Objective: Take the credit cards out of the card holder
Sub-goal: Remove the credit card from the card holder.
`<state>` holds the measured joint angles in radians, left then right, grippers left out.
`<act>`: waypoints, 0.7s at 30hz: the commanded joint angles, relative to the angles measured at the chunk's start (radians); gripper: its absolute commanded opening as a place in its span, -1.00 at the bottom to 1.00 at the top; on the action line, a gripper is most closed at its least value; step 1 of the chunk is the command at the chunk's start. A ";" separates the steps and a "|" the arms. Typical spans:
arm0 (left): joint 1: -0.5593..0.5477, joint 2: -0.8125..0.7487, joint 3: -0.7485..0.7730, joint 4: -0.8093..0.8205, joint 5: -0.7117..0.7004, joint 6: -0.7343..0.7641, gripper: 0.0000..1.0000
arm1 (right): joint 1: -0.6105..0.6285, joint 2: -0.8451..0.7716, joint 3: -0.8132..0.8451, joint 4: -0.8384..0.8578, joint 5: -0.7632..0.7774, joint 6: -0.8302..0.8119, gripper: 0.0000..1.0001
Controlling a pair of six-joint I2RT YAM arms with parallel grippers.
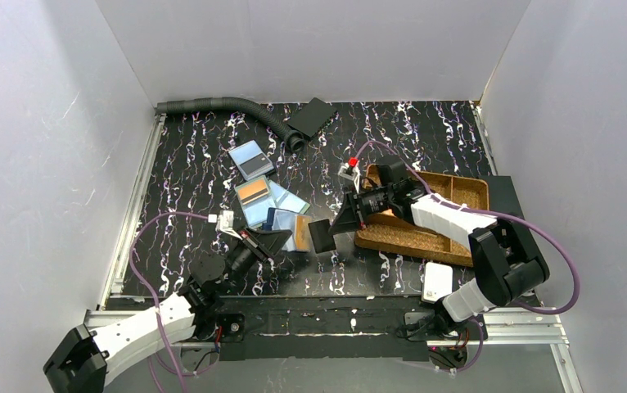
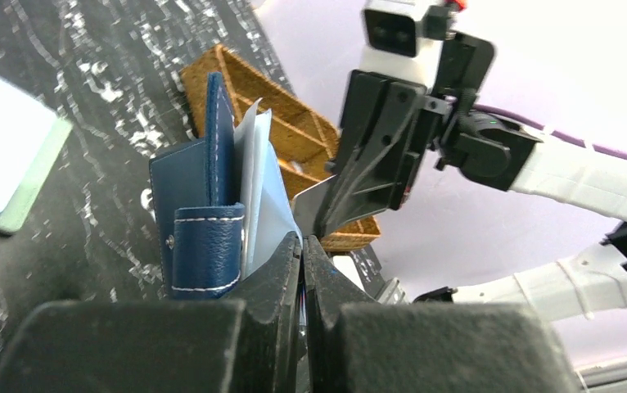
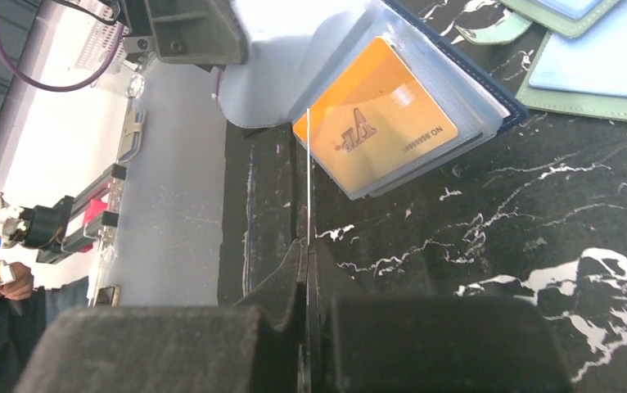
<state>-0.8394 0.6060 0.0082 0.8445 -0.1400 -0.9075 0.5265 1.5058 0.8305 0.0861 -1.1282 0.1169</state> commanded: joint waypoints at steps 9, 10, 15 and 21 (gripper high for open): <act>0.009 0.097 -0.106 -0.388 -0.134 -0.242 -1.00 | -0.065 -0.081 0.059 -0.110 0.009 -0.145 -0.97; 0.010 0.107 -0.097 -0.434 -0.139 -0.270 -1.00 | -0.067 -0.083 0.059 -0.115 0.012 -0.150 -0.97; 0.009 0.101 0.082 -1.039 -0.243 -0.446 -1.00 | -0.069 -0.086 0.069 -0.160 0.032 -0.195 -0.97; 0.010 0.091 0.244 -1.453 -0.300 -0.509 -0.04 | -0.069 -0.091 0.133 -0.340 0.084 -0.356 -0.97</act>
<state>-0.8330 0.7031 0.1869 -0.1829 -0.3553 -1.3499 0.4603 1.4536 0.8779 -0.1173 -1.0770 -0.0943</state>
